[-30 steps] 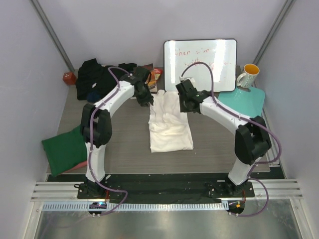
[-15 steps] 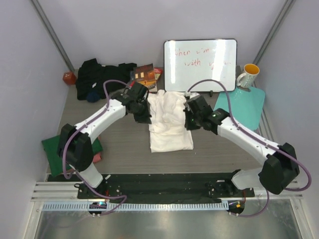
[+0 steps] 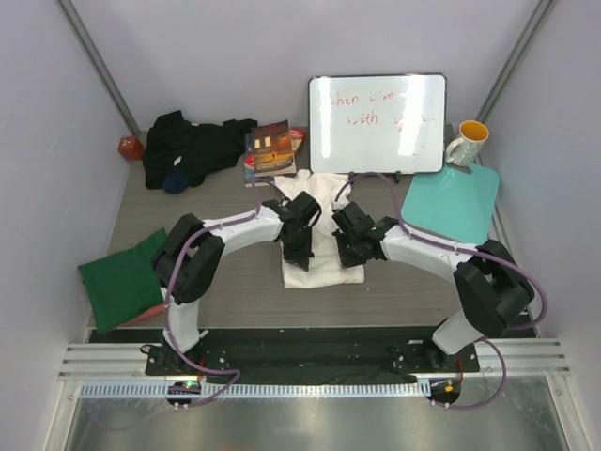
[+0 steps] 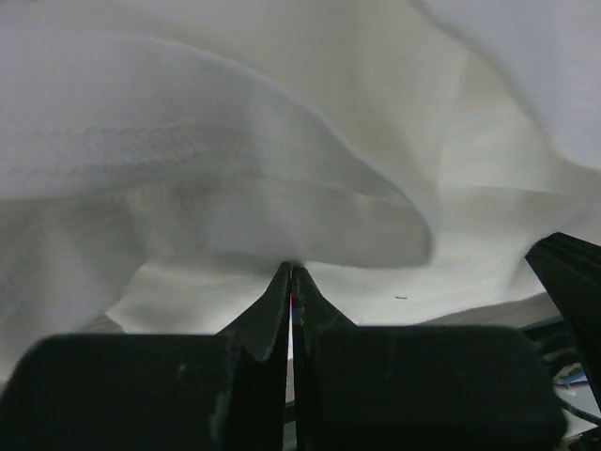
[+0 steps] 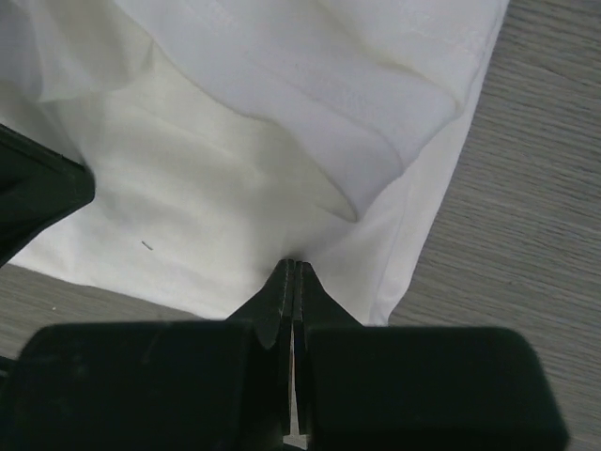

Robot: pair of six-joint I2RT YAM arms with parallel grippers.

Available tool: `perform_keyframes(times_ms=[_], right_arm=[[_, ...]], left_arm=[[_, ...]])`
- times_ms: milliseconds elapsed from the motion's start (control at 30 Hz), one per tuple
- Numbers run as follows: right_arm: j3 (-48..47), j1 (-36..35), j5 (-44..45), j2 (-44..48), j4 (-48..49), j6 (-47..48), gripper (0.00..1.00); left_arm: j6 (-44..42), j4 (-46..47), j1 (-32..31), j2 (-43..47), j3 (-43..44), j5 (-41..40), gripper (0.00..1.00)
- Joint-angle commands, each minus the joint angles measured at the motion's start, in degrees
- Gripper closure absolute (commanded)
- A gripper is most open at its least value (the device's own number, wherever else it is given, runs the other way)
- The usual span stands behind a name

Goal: Fold and stack the t-shirts

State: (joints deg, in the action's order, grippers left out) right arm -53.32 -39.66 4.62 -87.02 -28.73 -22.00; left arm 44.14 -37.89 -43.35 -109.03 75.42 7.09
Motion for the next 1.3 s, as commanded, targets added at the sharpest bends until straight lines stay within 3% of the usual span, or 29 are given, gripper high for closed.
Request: perform_keyframes(times_ms=[0,233,600,933,967,1033,1100,1200,1267], right_arm=[[1.28,-0.68,1.35,-4.55,2.28,-0.67,0.99],[3.4,-4.98,5.3,-7.11,-0.88,-5.68,0.99],[5.68,-23.42,9.0,-0.17,-9.75,-23.78,0.99],[9.46,-28.98,11.71,6.34,-14.95,-31.7,0.98],[9.29,-28.98,12.25,6.69,-14.86,-31.7,0.98],[8.33,-28.98,13.91,7.92,-14.95,-31.44,0.86],[6.48,-28.98,15.23,10.45,-15.21,-31.18,0.72],[4.37,-28.98,18.92,14.58,-15.74,-30.65,0.66],[3.49,-28.98,21.29,16.44,-15.65,-29.69,0.66]], left_arm=[[1.38,2.73,-2.0,-0.83,-3.16,-0.76,1.0],[3.06,4.4,-4.28,2.33,-9.93,-1.9,1.0],[2.44,0.19,-9.38,8.3,-15.65,-4.98,1.0],[3.58,-5.27,-13.33,21.4,-23.91,-4.9,1.0],[3.76,-5.18,-13.42,22.19,-24.09,-4.9,1.0],[3.59,-5.0,-13.42,23.77,-23.83,-5.07,1.0],[3.24,-5.09,-13.42,24.65,-22.6,-5.86,0.89],[2.62,-5.53,-13.42,24.92,-20.84,-6.57,0.79],[2.53,-6.05,-13.34,24.66,-19.0,-9.02,0.78]])
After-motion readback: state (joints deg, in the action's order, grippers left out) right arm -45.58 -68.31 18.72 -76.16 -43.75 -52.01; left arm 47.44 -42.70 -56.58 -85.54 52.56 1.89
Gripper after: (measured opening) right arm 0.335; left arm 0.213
